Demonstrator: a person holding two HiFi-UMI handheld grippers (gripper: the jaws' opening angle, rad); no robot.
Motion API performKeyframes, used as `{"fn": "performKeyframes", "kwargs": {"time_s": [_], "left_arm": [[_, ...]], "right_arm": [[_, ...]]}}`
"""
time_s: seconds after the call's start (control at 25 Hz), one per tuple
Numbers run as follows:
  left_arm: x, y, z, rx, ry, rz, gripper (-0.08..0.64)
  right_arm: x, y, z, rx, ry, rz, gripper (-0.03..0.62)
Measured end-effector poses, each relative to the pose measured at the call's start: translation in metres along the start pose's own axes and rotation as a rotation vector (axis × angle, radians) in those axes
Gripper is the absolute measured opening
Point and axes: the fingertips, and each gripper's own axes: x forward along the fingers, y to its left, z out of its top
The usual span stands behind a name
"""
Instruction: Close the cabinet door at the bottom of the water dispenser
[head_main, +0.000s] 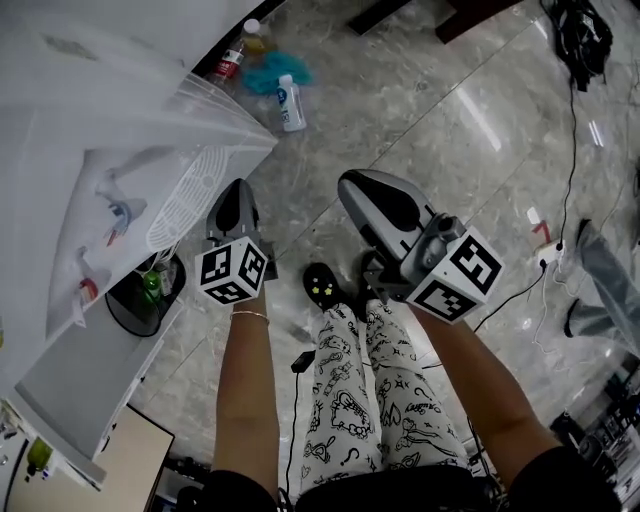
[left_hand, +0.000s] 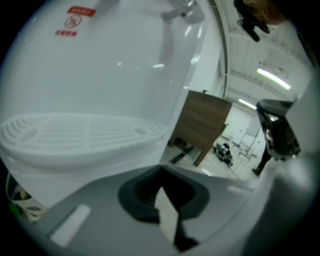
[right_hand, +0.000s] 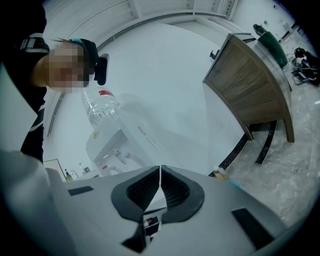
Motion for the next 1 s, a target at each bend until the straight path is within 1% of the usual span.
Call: {"fn": "performKeyframes", "kwargs": {"time_s": [0.16,0.24,0.28,0.36,0.44,0.48,0.56,0.68,0.76,0.88,1.0], "left_arm": [[-0.038,-0.03,0.018,0.084,-0.012,-0.065,-0.003],[-0.061,-0.041,0.033,0.12,-0.019,-0.075,-0.003],[-0.073,-0.046,0.043,0.127,-0.027,-0.071,-0.003],[-0.102,-0.056,0.066,0.109,-0.05,-0.054,-0.003],[-0.134,-0.067,0.096,0.089,-0.086,-0.036,-0.003],[-0.149,-0.075,0.114,0.093,-0.113,-0.032,-0.003],[-0.178,-0.096,0.152,0.122,-0.175,-0.028,-0.003],[-0.233,-0.132,0.198,0.165,-0.235,-0.035,-0.003],[-0.268,-0.151,0.217,0.162,-0.249,-0.046,-0.003],[-0.305,-0.172,0.242,0.141,-0.271,-0.058,-0.003],[-0.334,-0.191,0.268,0.174,-0.286,-0.072,-0.003]], "right_arm": [[-0.011,0.009,0.001,-0.066,0.051,-0.01,0.017],[-0.02,0.017,0.005,-0.111,0.083,-0.004,0.017],[-0.026,0.023,0.008,-0.129,0.097,-0.001,0.017],[-0.04,0.039,0.015,-0.15,0.123,0.004,0.017],[-0.052,0.063,0.021,-0.175,0.155,0.015,0.017],[-0.055,0.075,0.025,-0.192,0.169,0.028,0.017],[-0.06,0.1,0.039,-0.209,0.179,0.066,0.017],[-0.073,0.142,0.067,-0.176,0.155,0.125,0.017],[-0.083,0.171,0.086,-0.193,0.153,0.153,0.017],[-0.091,0.211,0.113,-0.283,0.17,0.192,0.017],[-0.097,0.248,0.137,-0.277,0.168,0.23,0.017]]}}
